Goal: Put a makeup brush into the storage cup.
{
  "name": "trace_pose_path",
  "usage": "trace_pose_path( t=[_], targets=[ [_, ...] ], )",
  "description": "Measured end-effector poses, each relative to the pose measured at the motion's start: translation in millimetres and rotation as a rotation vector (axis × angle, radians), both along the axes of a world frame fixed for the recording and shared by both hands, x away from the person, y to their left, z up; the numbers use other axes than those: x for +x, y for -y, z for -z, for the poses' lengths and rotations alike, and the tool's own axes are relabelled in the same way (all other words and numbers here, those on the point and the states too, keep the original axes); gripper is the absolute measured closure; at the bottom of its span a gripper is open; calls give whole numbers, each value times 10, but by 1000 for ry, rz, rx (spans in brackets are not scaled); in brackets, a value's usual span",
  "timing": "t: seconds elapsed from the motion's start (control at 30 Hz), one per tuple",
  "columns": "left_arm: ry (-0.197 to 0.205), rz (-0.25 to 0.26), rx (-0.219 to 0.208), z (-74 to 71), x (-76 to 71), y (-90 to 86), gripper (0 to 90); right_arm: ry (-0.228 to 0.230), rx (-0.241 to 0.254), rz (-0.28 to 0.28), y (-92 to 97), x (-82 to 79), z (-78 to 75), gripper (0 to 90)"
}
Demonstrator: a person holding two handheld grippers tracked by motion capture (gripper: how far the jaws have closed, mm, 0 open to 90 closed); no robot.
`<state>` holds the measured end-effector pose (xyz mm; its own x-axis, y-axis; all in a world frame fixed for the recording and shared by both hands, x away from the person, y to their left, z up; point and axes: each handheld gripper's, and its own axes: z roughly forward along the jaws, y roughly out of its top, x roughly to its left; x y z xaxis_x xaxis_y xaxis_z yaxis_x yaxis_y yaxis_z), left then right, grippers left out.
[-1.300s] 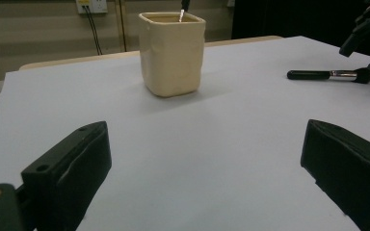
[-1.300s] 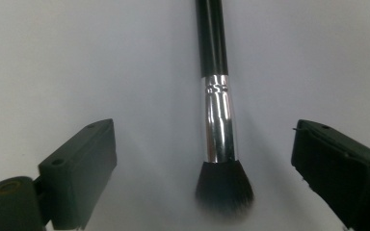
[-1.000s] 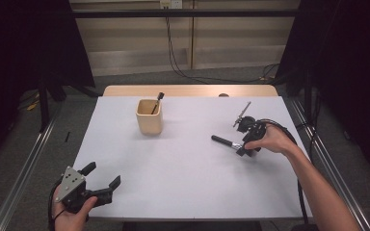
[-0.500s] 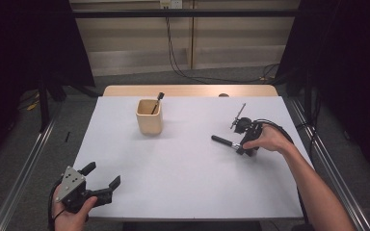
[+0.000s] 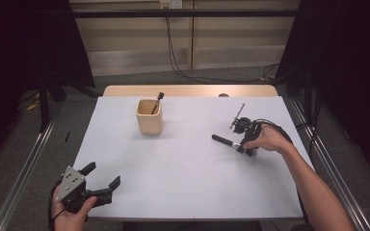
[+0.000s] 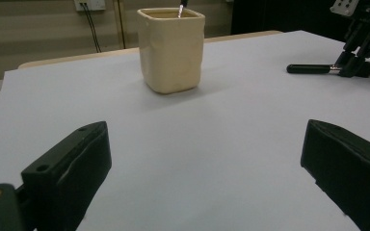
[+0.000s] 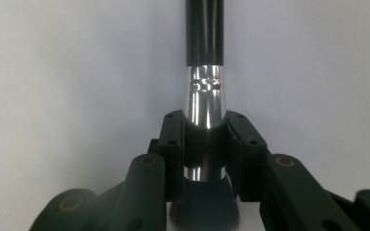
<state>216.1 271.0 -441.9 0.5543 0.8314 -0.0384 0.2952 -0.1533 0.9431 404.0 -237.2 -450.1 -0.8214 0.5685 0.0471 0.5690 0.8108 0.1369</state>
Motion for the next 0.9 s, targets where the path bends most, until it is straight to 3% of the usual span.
trace_pose_path(
  t=[0.43, 0.9],
  targets=[
    [-4, -2, 7, 3, 3, -5, 37, 9, -8, 13, 7, -16, -22, 711],
    [-3, -1, 12, -2, -2, -12, 37, 92, 175, 78, 108, -133, -180, 712]
  ],
)
